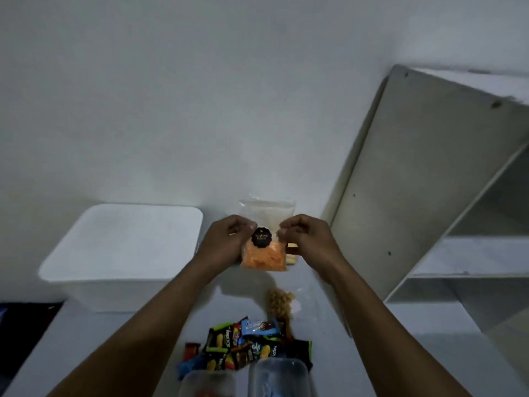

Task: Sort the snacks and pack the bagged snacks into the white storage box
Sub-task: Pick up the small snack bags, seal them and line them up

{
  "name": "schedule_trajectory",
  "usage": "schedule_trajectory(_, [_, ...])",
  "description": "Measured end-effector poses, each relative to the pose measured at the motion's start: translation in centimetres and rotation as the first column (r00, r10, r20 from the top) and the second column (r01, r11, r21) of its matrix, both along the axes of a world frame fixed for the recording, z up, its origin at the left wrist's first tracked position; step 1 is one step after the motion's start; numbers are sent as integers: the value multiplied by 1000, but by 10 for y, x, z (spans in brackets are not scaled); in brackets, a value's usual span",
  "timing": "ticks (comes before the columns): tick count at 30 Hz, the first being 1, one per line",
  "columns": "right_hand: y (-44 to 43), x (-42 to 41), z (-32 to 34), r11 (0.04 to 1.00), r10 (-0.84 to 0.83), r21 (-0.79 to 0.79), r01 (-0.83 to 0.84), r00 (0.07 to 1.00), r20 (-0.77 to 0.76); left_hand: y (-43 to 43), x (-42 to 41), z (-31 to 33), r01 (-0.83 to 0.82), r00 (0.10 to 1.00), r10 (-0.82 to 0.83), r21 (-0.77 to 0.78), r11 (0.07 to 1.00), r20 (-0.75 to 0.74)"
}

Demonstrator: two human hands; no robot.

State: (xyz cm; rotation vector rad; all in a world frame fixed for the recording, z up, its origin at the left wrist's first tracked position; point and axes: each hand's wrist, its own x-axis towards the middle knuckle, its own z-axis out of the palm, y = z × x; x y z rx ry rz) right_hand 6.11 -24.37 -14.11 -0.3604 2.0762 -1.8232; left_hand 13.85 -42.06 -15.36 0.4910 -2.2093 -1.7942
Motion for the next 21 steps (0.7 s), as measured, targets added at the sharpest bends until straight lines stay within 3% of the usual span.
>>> schedule_trajectory(7, [-9,26,81,997,66,-29,-75,968,-241,0,38,82,-12,992,21,68,998,-127])
schedule_trajectory(11, [-12,41,121,987,144,-25,-158,947,-286,2,57,121,-32,971,77,198,980,-227])
schedule_trajectory(21, [-17,63,181,972,184,-61,-227,897,-401,-2,81,177,-19,938,61,126,992,-340])
